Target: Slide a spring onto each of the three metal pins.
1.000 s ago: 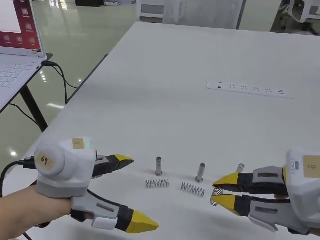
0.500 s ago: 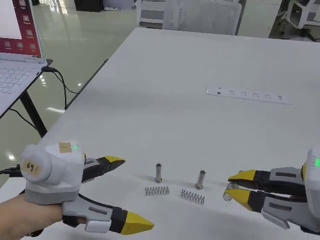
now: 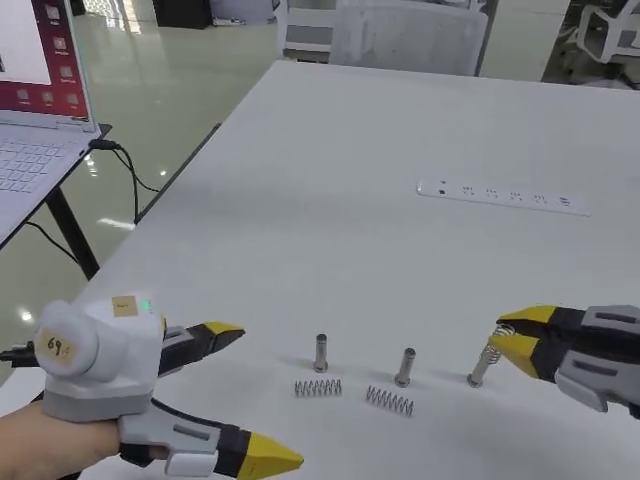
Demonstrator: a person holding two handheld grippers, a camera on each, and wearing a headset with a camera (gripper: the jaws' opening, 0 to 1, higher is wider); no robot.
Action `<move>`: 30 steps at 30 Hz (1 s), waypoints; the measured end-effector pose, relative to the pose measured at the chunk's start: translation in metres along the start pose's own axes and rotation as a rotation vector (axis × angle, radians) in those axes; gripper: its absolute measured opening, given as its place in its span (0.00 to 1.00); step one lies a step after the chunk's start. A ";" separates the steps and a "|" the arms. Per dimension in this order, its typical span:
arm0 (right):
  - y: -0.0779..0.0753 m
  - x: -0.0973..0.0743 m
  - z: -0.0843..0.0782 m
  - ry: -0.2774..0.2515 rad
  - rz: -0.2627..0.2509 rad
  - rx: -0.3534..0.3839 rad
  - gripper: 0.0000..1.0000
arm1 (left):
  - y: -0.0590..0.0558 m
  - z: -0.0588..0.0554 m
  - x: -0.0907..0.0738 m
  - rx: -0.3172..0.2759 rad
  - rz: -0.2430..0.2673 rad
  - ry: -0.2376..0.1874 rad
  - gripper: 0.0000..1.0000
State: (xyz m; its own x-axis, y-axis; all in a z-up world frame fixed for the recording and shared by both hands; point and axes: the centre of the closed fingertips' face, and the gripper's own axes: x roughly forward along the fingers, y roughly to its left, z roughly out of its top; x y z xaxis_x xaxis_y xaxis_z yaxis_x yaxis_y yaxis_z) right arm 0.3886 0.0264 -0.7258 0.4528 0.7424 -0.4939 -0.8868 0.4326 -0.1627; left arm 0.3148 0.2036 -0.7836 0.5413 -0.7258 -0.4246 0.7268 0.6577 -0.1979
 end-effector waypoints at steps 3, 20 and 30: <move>-0.009 0.001 -0.002 -0.004 -0.019 0.035 0.07 | 0.000 0.001 0.000 -0.005 0.003 -0.005 0.98; -0.014 0.015 -0.023 0.031 -0.041 0.100 0.07 | 0.007 0.015 -0.004 0.017 0.018 -0.030 0.98; -0.019 0.024 -0.031 0.043 -0.056 0.104 0.07 | 0.005 0.012 -0.004 0.006 0.013 -0.030 0.98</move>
State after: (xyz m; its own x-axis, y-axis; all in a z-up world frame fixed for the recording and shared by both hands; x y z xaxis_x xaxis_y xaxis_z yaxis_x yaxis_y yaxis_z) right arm 0.4130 0.0202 -0.7608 0.4952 0.6939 -0.5228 -0.8446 0.5255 -0.1024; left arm 0.3216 0.2073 -0.7725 0.5634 -0.7229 -0.4000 0.7221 0.6661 -0.1868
